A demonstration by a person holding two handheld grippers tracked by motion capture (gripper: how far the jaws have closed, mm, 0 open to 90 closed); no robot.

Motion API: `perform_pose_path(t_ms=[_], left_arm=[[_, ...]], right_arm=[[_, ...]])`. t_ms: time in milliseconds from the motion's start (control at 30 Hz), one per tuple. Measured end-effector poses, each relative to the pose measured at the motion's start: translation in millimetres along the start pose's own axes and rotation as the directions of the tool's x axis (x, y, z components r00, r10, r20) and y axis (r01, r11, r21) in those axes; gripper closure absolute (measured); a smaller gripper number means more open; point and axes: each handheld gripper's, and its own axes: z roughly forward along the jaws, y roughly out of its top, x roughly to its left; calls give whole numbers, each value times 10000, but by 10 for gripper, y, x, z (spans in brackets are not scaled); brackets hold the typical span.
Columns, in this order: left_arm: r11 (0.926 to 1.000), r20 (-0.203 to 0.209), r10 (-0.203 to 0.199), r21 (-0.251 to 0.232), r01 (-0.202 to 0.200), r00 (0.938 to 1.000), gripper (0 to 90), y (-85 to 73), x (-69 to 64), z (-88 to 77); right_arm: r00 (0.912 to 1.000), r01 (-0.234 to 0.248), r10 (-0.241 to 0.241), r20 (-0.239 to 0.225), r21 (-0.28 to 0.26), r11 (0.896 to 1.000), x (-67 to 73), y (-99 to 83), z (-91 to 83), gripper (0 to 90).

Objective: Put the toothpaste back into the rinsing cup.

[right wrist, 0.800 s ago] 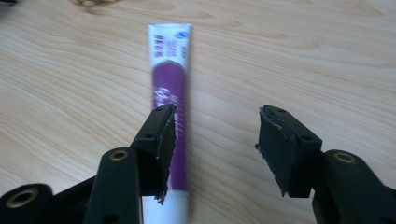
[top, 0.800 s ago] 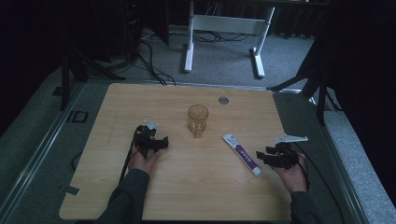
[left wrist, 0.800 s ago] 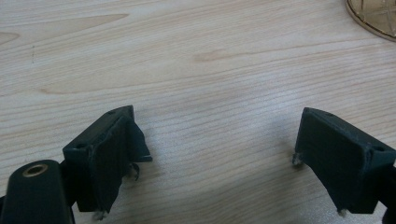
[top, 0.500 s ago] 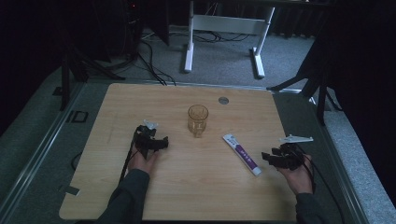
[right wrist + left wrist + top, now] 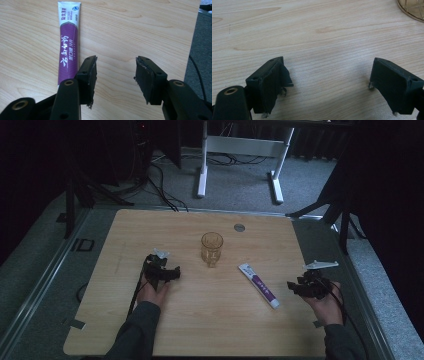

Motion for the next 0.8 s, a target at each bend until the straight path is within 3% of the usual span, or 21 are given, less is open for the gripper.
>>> perform_pose_path(t_ms=[333,500,800], left_arm=[[10000,0,25,6,-25,10000,128,0,2,-1],[10000,-1,25,6,-25,10000,128,0,2,-1],[10000,0,13,-1,-13,10000,128,0,1,0]], right_arm=[[9985,495,-506,222,467,9977,49,124,-28,525],[9976,691,-698,41,911,9934,103,163,-10,562],[9953,938,-960,130,1189,9885,127,214,-31,576]])
